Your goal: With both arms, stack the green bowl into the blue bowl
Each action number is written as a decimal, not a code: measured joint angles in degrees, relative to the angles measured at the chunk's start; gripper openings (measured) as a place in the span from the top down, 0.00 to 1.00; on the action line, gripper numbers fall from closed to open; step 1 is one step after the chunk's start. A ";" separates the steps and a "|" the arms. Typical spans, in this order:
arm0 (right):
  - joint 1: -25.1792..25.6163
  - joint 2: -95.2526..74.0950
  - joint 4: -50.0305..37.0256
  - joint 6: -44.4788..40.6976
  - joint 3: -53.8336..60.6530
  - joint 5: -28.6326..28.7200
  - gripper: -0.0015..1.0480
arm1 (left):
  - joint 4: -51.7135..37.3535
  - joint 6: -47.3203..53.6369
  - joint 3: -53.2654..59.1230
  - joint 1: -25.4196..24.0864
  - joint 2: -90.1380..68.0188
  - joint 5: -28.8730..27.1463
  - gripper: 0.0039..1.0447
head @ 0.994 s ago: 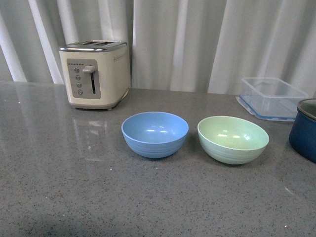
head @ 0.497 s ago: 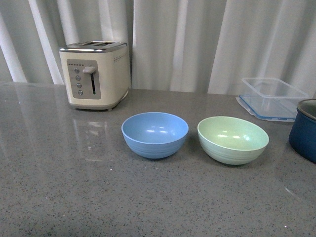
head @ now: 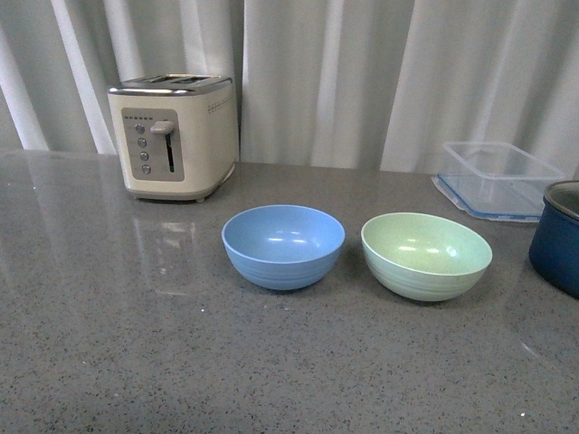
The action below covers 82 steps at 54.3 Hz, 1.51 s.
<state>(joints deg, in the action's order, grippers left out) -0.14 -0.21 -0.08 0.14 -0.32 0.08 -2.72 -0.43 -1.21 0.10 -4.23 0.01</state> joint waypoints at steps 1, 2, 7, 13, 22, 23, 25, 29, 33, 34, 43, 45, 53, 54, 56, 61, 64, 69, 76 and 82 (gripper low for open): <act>0.00 0.00 0.00 0.00 0.00 0.00 0.10 | 1.51 0.00 0.00 0.00 1.16 -0.02 0.97; 0.00 0.00 0.00 0.00 0.00 0.00 0.10 | 1.92 0.00 0.00 0.00 1.62 -0.02 0.97; 0.00 -0.02 0.00 0.00 0.00 -0.02 0.10 | 2.47 0.00 0.00 0.00 4.09 0.00 0.97; 0.00 0.00 0.00 0.00 0.00 0.00 0.10 | 2.64 -0.02 0.00 0.00 4.00 -0.02 0.91; 0.00 0.00 0.00 0.00 0.00 0.00 0.10 | 2.67 -0.02 0.00 0.00 4.00 -0.04 0.66; 0.00 -0.02 0.02 0.00 0.00 0.02 0.10 | 2.67 0.00 0.00 0.00 4.02 -0.02 0.62; 0.26 -1.31 3.61 -0.48 -1.22 1.51 0.10 | 2.69 -0.02 0.00 0.00 4.00 -0.04 0.57; -0.13 -6.29 10.60 -0.90 -4.76 3.04 0.10 | 2.69 0.00 0.00 0.00 4.00 -0.02 0.45; -1.44 -12.46 11.67 -0.07 -8.57 5.40 0.10 | 2.69 -0.02 0.00 0.00 4.07 -0.02 0.33; -1.70 -13.92 11.21 0.42 -9.66 6.25 0.10 | 2.69 -0.02 0.00 0.00 4.07 -0.02 0.29; -2.97 -28.87 7.69 7.58 -21.46 14.10 0.10 | 2.69 0.04 0.00 0.00 4.04 -0.02 0.04; -3.23 -32.37 7.30 9.60 -23.71 15.32 0.10 | 2.69 0.11 0.00 0.00 4.04 -0.02 0.06; -5.22 -50.03 7.61 15.82 -33.97 15.91 0.10 | 2.69 0.13 0.00 0.00 4.04 -0.02 0.06; -5.62 -53.81 7.98 16.63 -36.00 15.06 0.10 | 2.69 0.13 0.00 0.00 4.04 -0.02 0.06; -6.10 -58.66 8.50 16.98 -38.75 14.05 0.10 | 2.69 0.11 0.00 0.00 4.04 -0.02 0.06; -6.69 -67.58 9.88 17.94 -44.52 11.89 0.10 | 2.69 0.13 0.00 0.00 4.04 -0.02 0.06; -6.84 -72.43 10.49 18.36 -47.84 11.21 0.10 | 2.69 0.13 0.00 0.00 4.04 -0.02 0.06; -7.15 -79.25 11.19 18.71 -52.61 8.92 0.10 | 2.69 0.13 0.00 0.00 4.04 -0.02 0.06; -7.52 -87.41 11.58 19.17 -58.27 6.54 0.10 | 2.69 0.13 0.00 0.00 4.04 -0.04 0.06; -7.78 -95.43 11.56 19.19 -63.84 2.91 0.10 | 2.69 0.13 0.00 0.00 4.04 -0.02 0.06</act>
<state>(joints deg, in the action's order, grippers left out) -7.92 -95.64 11.49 19.33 -64.16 2.98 -0.03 -0.30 -1.21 0.10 -0.19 -0.01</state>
